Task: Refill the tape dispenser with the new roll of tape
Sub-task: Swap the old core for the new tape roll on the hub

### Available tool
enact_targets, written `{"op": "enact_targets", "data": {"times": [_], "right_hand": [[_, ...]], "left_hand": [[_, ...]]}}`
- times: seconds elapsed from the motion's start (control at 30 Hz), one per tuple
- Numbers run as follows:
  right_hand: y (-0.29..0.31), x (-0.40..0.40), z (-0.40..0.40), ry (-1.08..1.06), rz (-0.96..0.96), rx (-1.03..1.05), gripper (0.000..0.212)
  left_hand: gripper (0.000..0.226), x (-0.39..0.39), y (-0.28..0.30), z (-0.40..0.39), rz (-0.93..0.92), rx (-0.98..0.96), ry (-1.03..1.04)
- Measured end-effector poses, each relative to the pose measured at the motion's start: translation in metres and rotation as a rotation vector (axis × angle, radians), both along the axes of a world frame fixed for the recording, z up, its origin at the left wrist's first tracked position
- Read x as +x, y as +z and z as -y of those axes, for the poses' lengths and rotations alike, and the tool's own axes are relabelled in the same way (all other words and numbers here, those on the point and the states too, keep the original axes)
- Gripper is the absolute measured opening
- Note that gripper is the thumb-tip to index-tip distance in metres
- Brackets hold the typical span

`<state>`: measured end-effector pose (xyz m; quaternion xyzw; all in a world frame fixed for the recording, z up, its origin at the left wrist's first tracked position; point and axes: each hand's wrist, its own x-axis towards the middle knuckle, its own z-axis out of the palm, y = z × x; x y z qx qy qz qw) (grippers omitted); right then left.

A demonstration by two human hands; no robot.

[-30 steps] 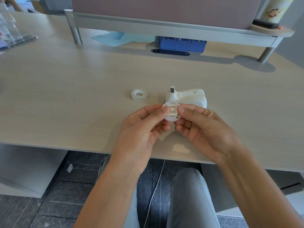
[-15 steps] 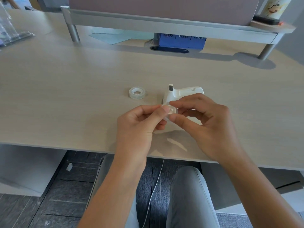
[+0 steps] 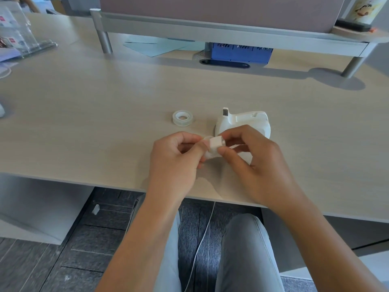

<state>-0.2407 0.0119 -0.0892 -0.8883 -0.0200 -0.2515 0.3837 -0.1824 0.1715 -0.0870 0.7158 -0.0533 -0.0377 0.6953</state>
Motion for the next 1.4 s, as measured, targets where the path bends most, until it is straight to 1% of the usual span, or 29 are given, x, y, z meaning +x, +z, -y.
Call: {"op": "enact_targets", "data": {"times": [0.07, 0.13, 0.2, 0.23, 0.3, 0.37, 0.47, 0.53, 0.63, 0.73, 0.83, 0.9, 0.93, 1.0, 1.1, 1.17, 1.27, 1.33, 1.4], "right_hand": [[0.003, -0.001, 0.001, -0.065, -0.052, 0.204, 0.01], [0.006, -0.001, 0.004, -0.118, -0.09, 0.359, 0.008], [0.009, 0.001, 0.006, -0.156, -0.113, 0.46, 0.007], [0.011, 0.002, 0.006, -0.169, -0.121, 0.49, 0.006], [0.012, 0.006, 0.005, -0.188, -0.14, 0.521, 0.006], [0.012, 0.009, 0.003, -0.196, -0.153, 0.533, 0.009], [0.011, 0.012, 0.001, -0.208, -0.17, 0.528, 0.011], [0.01, 0.011, -0.001, -0.194, -0.187, 0.532, 0.01], [0.01, 0.01, 0.001, -0.186, -0.195, 0.556, 0.01], [0.01, 0.008, 0.001, -0.18, -0.198, 0.545, 0.009], [0.01, 0.007, 0.0, -0.172, -0.2, 0.531, 0.01], [0.011, 0.005, 0.0, -0.175, -0.189, 0.536, 0.01], [0.011, 0.005, 0.0, -0.179, -0.181, 0.536, 0.009], [0.012, 0.002, 0.0, -0.186, -0.159, 0.529, 0.008], [0.015, -0.002, -0.001, -0.189, -0.102, 0.558, 0.011], [0.017, -0.005, -0.003, -0.168, -0.055, 0.608, 0.015], [0.016, -0.013, -0.005, -0.137, 0.024, 0.606, 0.021], [0.016, -0.02, -0.007, -0.136, 0.119, 0.52, 0.029], [0.019, -0.025, -0.006, -0.12, 0.214, 0.403, 0.031]], "left_hand": [[0.011, 0.004, -0.001, -0.001, 0.049, 0.111, 0.013], [0.008, 0.005, 0.0, 0.0, 0.146, 0.272, 0.023], [0.01, 0.005, 0.003, 0.002, 0.23, 0.419, 0.011], [0.013, 0.007, 0.004, 0.003, 0.252, 0.463, -0.005], [0.015, 0.013, 0.006, 0.003, 0.286, 0.514, -0.032], [0.018, 0.026, 0.007, 0.002, 0.354, 0.589, 0.003], [0.03, 0.049, 0.008, 0.003, 0.463, 0.814, 0.058], [0.034, 0.06, 0.009, 0.005, 0.445, 0.922, 0.034], [0.034, 0.069, 0.008, 0.01, 0.426, 1.033, 0.009], [0.03, 0.071, 0.004, 0.012, 0.43, 1.077, 0.032], [0.022, 0.068, 0.0, 0.01, 0.436, 1.025, 0.05], [0.016, 0.063, -0.004, 0.007, 0.45, 0.929, 0.052], [0.014, 0.059, -0.005, 0.006, 0.449, 0.833, 0.06], [0.014, 0.046, -0.003, 0.003, 0.396, 0.577, 0.087], [0.014, 0.02, 0.008, 0.001, 0.197, 0.143, 0.073], [0.013, 0.004, 0.016, 0.003, 0.075, -0.073, 0.04], [0.017, -0.01, 0.021, 0.007, -0.023, -0.28, -0.008], [0.019, -0.016, 0.023, 0.011, -0.059, -0.358, -0.039], [0.021, -0.021, 0.024, 0.016, -0.084, -0.396, -0.067]]}}
